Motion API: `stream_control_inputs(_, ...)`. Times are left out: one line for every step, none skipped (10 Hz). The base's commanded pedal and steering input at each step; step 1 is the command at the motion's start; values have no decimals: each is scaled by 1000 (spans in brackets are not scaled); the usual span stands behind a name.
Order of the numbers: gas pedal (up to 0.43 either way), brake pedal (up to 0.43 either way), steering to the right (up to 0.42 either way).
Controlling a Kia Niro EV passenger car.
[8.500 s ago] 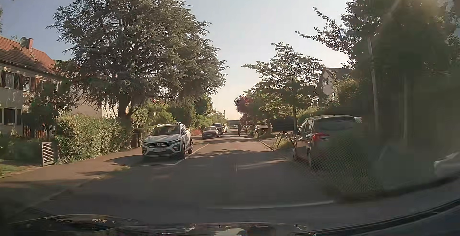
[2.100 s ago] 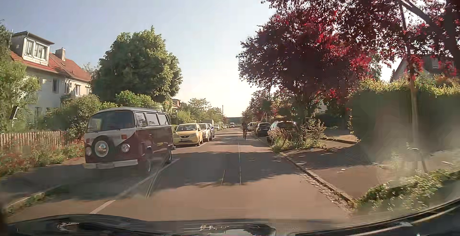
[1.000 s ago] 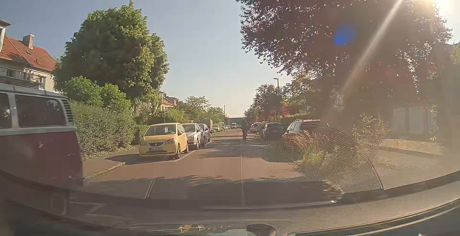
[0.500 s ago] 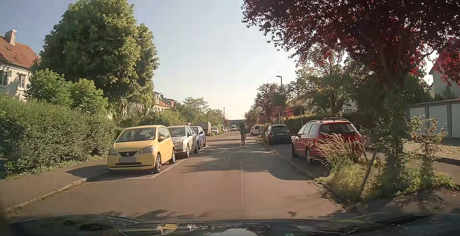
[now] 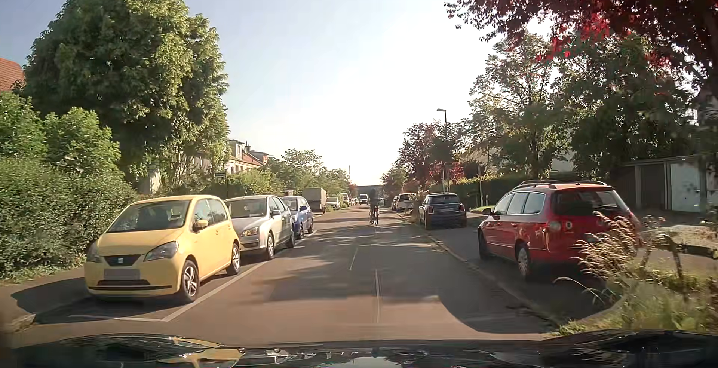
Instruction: Follow the waypoints while adhering to traffic rules and regulations
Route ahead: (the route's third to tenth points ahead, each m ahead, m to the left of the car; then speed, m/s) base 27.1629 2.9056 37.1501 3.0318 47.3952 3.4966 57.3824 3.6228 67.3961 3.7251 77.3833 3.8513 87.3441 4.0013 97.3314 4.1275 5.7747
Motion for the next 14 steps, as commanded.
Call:
stream_control_inputs(20,0,0)
stream_control_inputs(20,0,0)
stream_control_inputs(20,0,0)
stream_control_inputs(20,0,0)
stream_control_inputs(20,0,0)
stream_control_inputs(20,0,0)
stream_control_inputs(20,0,0)
stream_control_inputs(20,0,0)
stream_control_inputs(20,0,0)
stream_control_inputs(20,0,1)
stream_control_inputs(20,0,1)
stream_control_inputs(20,0,1)
stream_control_inputs(20,0,1)
stream_control_inputs(20,0,3)
